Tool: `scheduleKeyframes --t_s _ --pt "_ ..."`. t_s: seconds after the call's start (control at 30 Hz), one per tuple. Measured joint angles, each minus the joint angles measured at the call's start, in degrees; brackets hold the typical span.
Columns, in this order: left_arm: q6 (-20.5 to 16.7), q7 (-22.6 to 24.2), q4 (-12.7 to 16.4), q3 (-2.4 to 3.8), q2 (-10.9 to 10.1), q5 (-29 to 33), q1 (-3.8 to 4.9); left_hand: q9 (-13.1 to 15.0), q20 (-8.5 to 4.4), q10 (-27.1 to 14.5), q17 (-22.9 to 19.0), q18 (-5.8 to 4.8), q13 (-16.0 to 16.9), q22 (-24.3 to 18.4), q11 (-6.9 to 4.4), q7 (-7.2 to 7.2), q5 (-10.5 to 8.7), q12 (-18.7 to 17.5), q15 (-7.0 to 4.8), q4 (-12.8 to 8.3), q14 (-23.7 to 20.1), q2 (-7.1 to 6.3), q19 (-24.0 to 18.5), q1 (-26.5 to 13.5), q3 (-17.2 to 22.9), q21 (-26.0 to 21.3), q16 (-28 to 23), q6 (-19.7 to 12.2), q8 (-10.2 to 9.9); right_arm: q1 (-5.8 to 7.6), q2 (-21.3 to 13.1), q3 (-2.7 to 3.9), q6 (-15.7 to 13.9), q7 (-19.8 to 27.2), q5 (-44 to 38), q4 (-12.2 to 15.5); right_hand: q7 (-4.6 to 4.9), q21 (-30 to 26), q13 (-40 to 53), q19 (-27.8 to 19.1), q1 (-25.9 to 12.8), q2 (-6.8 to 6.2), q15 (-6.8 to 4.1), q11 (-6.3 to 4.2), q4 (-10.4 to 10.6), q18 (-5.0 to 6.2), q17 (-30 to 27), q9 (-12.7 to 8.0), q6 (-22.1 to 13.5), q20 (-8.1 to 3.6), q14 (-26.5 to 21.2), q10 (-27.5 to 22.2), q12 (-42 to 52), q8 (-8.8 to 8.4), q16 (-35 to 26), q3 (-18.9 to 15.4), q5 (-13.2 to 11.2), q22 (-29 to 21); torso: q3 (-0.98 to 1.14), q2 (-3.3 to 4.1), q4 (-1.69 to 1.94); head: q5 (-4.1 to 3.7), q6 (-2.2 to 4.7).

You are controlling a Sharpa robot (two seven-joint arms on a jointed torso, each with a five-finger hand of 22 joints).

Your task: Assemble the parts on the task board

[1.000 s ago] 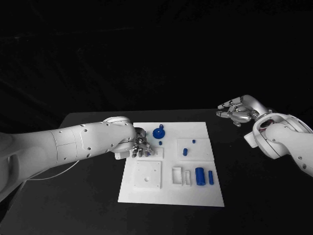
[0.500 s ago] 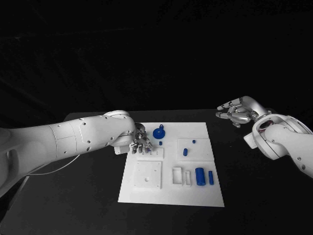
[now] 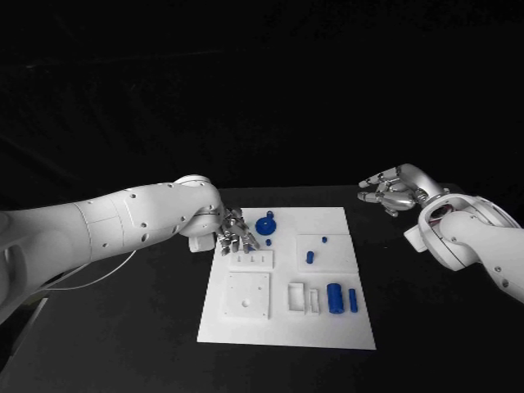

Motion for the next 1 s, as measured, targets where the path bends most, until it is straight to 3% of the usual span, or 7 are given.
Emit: scheduleKeyframes --t_s 0.27,0.5,0.77,1.0 --pt "1.77 8.23 1.37 0.52 -2.51 8.86 0.48 -0.26 0.20 0.01 -0.23 0.00 -0.23 0.00 0.01 -0.03 0.04 -1.42 0.09 1.13 -0.73 0.53 -0.21 0.53 -0.42 -1.01 -0.68 0.04 -0.27 -0.47 -0.04 -0.02 0.95 1.46 -1.44 3.84 0.03 0.00 -0.06 0.00 -0.50 1.01 0.00 0.02 -3.54 0.00 0.09 0.00 -0.03 0.00 0.00 -0.02 0.00 0.00 0.00 -0.02 -0.75 0.00 -0.04 -0.07 0.10 -0.29 0.83" --pt "2.67 15.87 2.67 0.41 -4.42 15.84 0.52 -1.14 0.61 0.30 -0.24 0.00 -0.31 -0.01 0.31 -0.02 0.77 -2.61 0.32 1.44 -1.73 0.53 -0.61 0.53 -0.30 -1.75 -0.89 0.05 -0.10 -0.89 0.50 -0.25 2.33 2.27 -3.63 7.61 0.39 -0.45 -0.10 0.00 -0.59 1.11 0.20 0.20 -4.52 -0.02 0.08 0.01 -0.39 0.00 -0.21 -0.21 0.00 0.00 0.00 -0.43 -2.41 -0.01 -0.11 -0.06 0.11 -0.29 1.38" --pt "4.51 22.99 3.20 0.24 -5.89 22.36 0.52 -1.42 0.61 0.30 0.14 -0.01 0.29 -0.01 0.32 0.15 0.77 -2.87 0.42 1.95 -2.26 0.68 -0.61 1.15 -0.36 -2.58 -0.80 0.22 -0.11 -1.18 1.61 -1.28 3.95 2.59 -6.39 11.12 0.27 -1.22 -0.19 0.00 -0.22 1.78 0.20 0.40 -5.43 -0.04 -0.12 0.01 -0.67 0.00 -0.20 -0.42 0.00 0.00 -0.21 -2.02 -5.77 -0.02 -0.10 -0.04 0.08 -0.51 1.92" --pt "5.91 26.21 3.69 0.14 -6.37 25.18 0.46 -1.44 0.81 0.48 0.51 -0.01 0.72 -0.02 0.49 0.18 0.99 -2.87 0.44 1.96 -2.28 0.68 -0.82 1.15 -0.37 -2.58 0.02 0.25 -0.13 -1.46 2.44 -2.19 5.06 2.70 -7.74 12.70 0.27 -1.51 -0.18 0.00 -0.05 2.23 0.21 0.40 -5.45 -0.04 -0.12 0.01 -0.67 0.00 -0.20 -0.42 0.00 0.00 -0.21 -3.61 -6.98 -0.02 -0.09 0.02 0.09 -0.66 2.32"
